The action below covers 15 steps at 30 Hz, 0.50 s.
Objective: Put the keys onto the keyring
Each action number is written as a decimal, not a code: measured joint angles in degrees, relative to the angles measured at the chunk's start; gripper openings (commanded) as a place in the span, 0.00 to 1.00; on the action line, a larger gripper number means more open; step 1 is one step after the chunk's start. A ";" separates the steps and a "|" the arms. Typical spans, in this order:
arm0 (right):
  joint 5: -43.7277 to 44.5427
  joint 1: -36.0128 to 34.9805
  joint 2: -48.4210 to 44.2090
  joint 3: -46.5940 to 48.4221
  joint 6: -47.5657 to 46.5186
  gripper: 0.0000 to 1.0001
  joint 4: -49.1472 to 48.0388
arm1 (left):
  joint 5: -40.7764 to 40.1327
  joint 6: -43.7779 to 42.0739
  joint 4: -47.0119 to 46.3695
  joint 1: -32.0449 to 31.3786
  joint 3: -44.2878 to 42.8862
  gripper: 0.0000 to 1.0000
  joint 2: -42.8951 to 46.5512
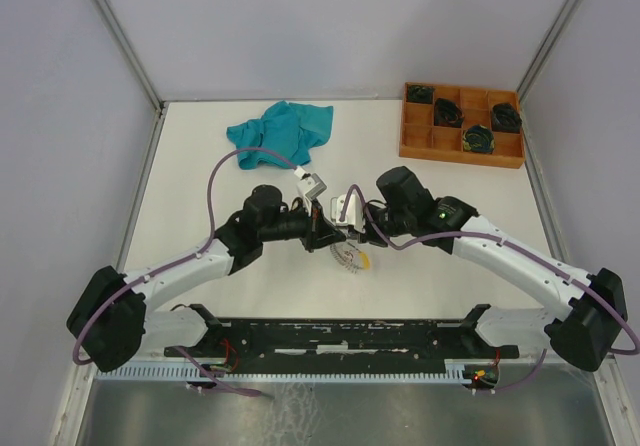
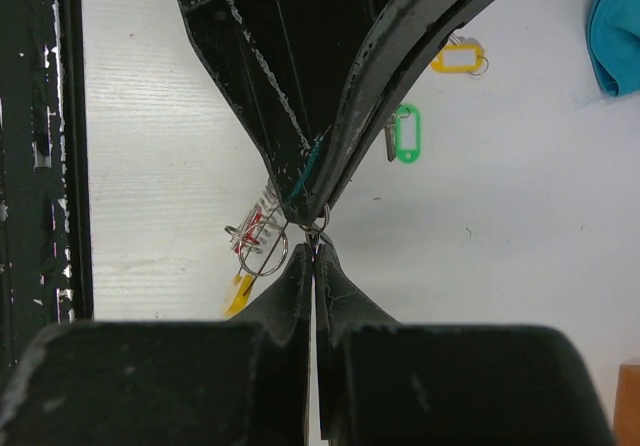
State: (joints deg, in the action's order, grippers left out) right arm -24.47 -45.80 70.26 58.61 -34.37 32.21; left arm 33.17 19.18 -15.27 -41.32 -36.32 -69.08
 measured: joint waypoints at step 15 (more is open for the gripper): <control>-0.07 -0.22 -3.69 -2.27 0.87 0.01 -4.37 | -3.76 -0.09 -0.83 -0.20 1.81 0.03 5.95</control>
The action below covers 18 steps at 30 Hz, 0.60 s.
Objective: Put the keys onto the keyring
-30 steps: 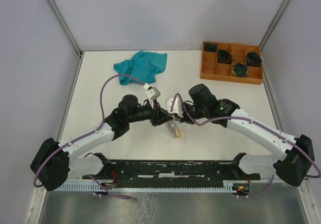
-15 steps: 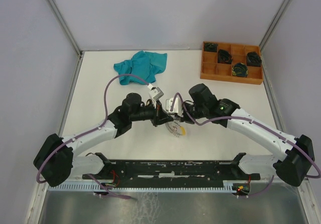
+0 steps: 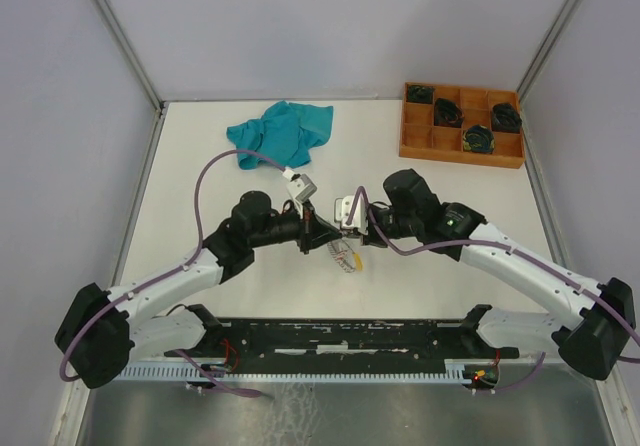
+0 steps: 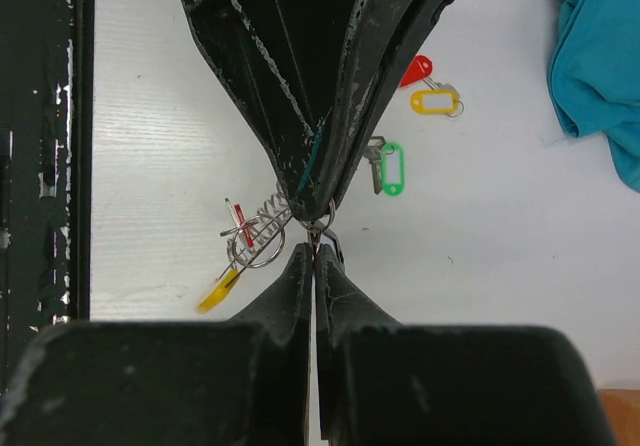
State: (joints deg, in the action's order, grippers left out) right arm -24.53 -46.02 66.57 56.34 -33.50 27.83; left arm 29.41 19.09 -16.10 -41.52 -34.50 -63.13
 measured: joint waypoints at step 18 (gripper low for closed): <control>-4.33 -0.39 2.29 -0.37 1.68 0.01 -1.68 | -1.49 0.15 -9.92 -0.09 4.79 0.03 1.46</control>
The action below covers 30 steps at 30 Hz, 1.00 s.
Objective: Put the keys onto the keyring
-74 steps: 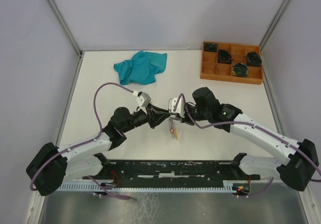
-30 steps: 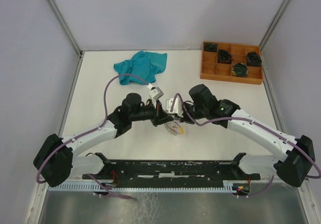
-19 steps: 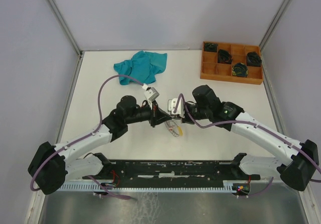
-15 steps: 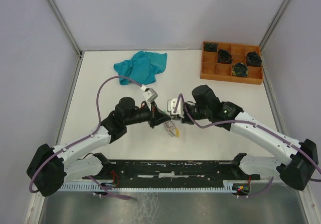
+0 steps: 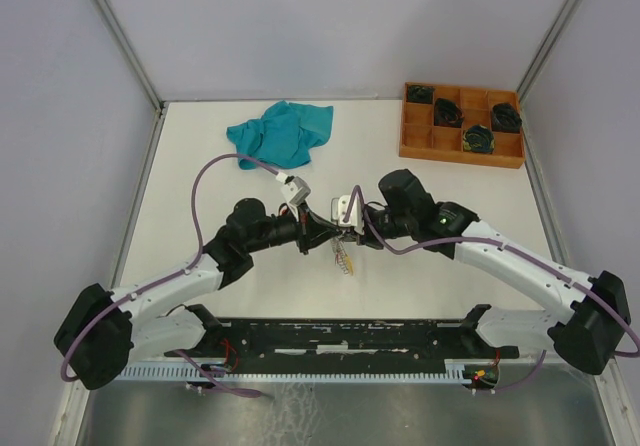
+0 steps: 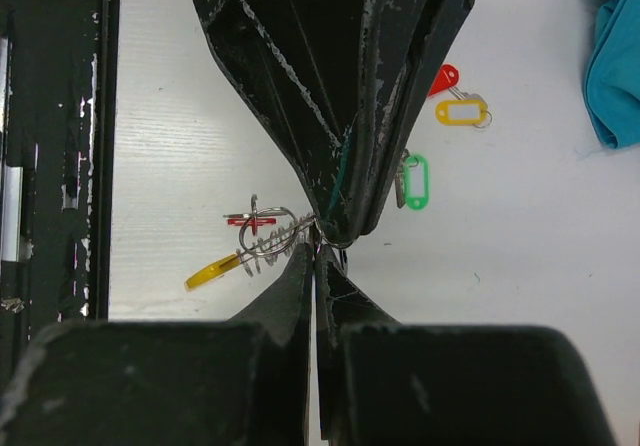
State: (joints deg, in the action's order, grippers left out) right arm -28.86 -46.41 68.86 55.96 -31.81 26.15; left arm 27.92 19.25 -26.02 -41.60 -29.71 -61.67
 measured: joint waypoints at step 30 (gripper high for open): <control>5.64 -0.74 1.42 5.18 -3.65 0.01 9.66 | -1.46 -2.21 12.50 0.13 -5.51 0.39 1.33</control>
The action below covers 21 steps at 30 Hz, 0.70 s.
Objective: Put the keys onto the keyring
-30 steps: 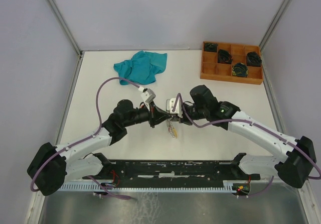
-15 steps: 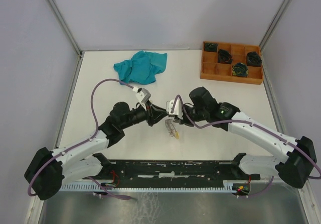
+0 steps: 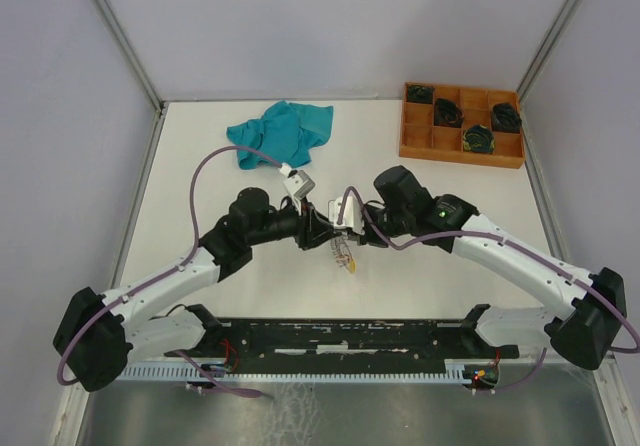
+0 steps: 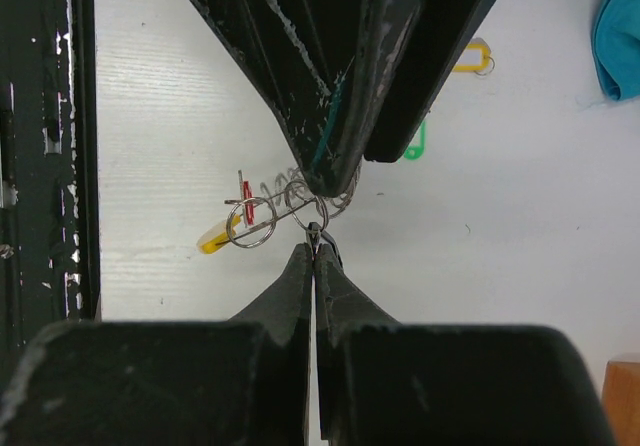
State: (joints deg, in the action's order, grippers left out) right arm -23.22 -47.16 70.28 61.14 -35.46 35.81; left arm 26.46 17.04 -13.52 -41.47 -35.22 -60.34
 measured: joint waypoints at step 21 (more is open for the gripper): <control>0.20 0.00 1.09 0.13 -0.83 0.01 1.31 | 7.02 2.16 6.14 0.04 -5.90 0.21 -9.99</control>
State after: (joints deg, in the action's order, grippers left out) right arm -23.03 -47.16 71.37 61.28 -36.29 37.12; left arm 33.47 19.20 -7.38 -41.43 -41.12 -70.32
